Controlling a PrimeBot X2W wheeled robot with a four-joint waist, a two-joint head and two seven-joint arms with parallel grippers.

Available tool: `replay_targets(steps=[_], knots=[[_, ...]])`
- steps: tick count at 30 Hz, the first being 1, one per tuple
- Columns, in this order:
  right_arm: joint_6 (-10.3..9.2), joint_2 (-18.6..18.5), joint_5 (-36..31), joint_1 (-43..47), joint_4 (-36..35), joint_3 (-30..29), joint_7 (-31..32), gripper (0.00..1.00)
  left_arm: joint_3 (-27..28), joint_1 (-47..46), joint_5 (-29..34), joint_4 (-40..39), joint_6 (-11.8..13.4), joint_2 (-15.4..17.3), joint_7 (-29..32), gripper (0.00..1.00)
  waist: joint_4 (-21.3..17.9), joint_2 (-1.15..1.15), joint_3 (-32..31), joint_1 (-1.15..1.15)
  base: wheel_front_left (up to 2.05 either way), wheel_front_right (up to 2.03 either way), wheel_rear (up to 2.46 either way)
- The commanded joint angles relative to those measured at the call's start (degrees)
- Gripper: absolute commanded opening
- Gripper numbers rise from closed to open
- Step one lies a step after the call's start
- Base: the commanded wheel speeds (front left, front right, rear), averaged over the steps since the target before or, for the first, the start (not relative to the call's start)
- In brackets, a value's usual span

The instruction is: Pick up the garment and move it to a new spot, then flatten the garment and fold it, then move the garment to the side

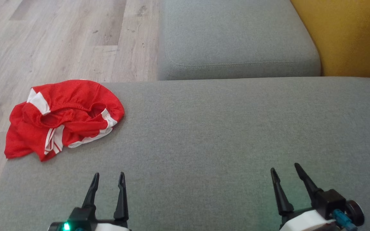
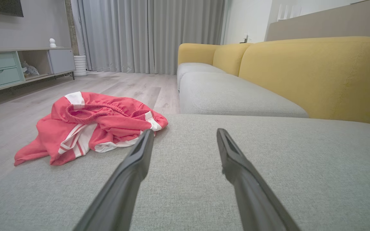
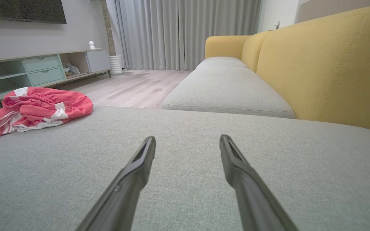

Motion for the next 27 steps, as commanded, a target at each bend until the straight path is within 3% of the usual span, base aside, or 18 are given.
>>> replay_targets(steps=[1,11,15,20,27], knots=[[0.44,-0.3,-0.3,-1.7,-1.8,0.6,-0.8,1.00,1.6,-3.3,-0.3,-1.4,0.3,0.2,-0.6,1.00,0.1,0.00,0.0,0.00,0.00,0.00,0.00],[0.44,-0.3,1.1,-1.8,-1.5,-0.7,-0.8,1.00,2.0,-3.6,-1.3,-0.7,0.0,0.2,-0.6,1.00,0.3,0.00,0.3,0.00,0.00,0.00,0.00],[0.44,-0.3,1.6,-1.9,-1.2,-0.9,-0.8,1.00,2.0,-4.2,-1.2,-0.5,-0.2,0.2,-0.6,1.00,2.2,0.00,0.7,0.00,0.00,0.00,0.00],[0.44,-0.3,1.7,-1.9,-1.1,-0.9,-0.8,1.00,3.1,-5.4,-0.1,-0.3,-0.4,0.2,-0.6,1.00,7.8,0.00,1.7,0.00,0.00,0.00,0.00],[0.44,-0.3,2.5,-2.3,-1.2,-1.0,-0.8,1.00,6.2,-5.0,0.8,-1.1,-0.4,0.2,-0.6,1.00,18.7,0.00,3.0,0.00,0.00,0.00,0.00]])
